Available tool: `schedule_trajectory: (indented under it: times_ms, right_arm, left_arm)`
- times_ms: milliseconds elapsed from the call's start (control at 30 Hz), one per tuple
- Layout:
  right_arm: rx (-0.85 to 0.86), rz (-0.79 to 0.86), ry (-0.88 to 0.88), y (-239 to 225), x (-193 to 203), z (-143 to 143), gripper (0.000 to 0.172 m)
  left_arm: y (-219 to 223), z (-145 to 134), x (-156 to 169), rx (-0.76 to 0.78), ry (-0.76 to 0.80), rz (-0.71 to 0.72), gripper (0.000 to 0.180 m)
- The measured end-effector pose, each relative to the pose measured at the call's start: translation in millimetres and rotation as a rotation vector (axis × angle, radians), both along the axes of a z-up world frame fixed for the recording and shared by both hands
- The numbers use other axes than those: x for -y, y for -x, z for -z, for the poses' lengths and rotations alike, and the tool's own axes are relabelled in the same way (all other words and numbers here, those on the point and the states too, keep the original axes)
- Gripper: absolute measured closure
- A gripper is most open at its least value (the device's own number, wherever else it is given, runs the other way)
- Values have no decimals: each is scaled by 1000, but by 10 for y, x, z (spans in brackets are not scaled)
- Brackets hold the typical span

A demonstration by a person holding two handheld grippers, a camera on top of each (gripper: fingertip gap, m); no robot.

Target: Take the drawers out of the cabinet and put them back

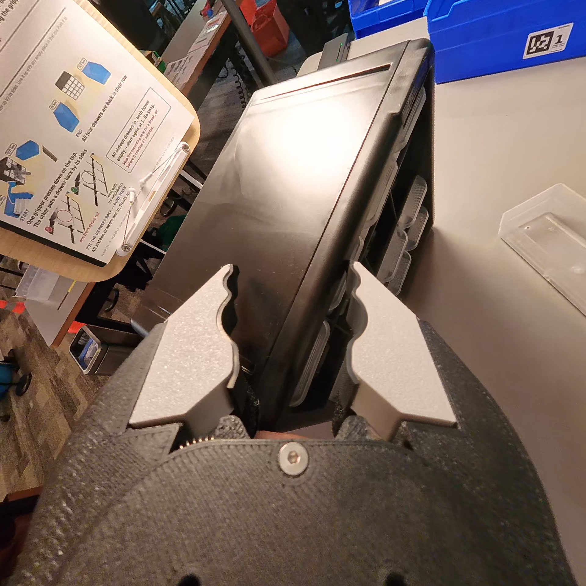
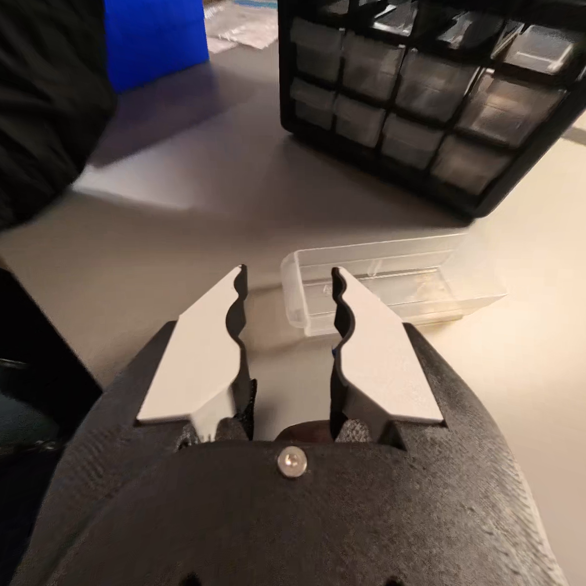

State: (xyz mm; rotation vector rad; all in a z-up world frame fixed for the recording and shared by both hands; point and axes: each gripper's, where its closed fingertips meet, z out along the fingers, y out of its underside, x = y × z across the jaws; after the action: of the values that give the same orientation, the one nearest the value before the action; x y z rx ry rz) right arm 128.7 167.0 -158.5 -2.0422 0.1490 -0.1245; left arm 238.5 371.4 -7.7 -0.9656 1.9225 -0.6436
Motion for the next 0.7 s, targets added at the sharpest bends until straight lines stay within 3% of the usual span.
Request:
schedule_trajectory:
  times_ms: [300, 433, 467, 700]
  right_arm:
    - [310, -79, 201, -84, -44, 231, 115]
    - [335, -58, 222, -116, -45, 289, 145]
    - [349, -45, 222, -144, -33, 281, 152]
    - [329, 13, 131, -289, 110, -16, 154]
  left_arm:
    - [1, 0, 1, 0, -1, 6, 110]
    - [3, -1, 1, 2, -2, 5, 110]
    - [2, -1, 1, 2, -3, 5, 110]
    - [2, 0, 1, 1, -3, 6, 110]
